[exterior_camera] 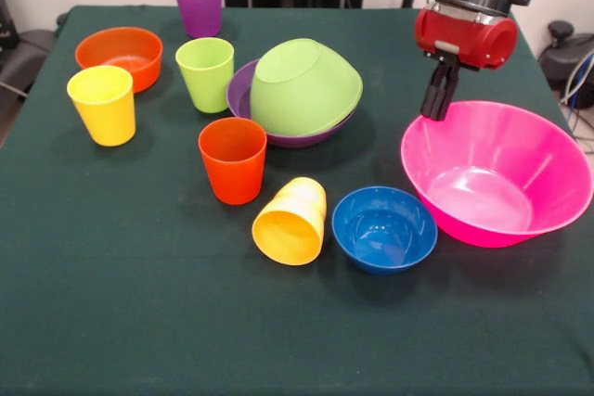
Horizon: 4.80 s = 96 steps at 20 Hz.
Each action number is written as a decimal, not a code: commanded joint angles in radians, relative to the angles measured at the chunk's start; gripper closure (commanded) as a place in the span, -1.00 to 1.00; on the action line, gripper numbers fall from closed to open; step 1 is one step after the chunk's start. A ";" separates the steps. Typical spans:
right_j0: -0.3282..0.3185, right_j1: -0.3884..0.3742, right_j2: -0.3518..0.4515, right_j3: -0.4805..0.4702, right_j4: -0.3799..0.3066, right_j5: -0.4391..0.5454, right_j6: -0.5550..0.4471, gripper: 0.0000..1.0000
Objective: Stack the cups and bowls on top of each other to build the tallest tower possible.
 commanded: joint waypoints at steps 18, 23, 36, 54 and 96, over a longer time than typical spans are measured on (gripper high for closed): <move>0.029 0.068 0.081 -0.016 -0.030 0.067 -0.040 -1.00; 0.040 0.095 0.065 -0.027 -0.024 0.043 -0.028 -1.00; 0.055 0.138 0.021 -0.020 -0.030 0.023 -0.026 -1.00; 0.012 0.122 0.053 0.007 -0.067 -0.064 -0.043 1.00; -0.031 0.044 0.115 0.036 -0.105 -0.009 -0.064 -1.00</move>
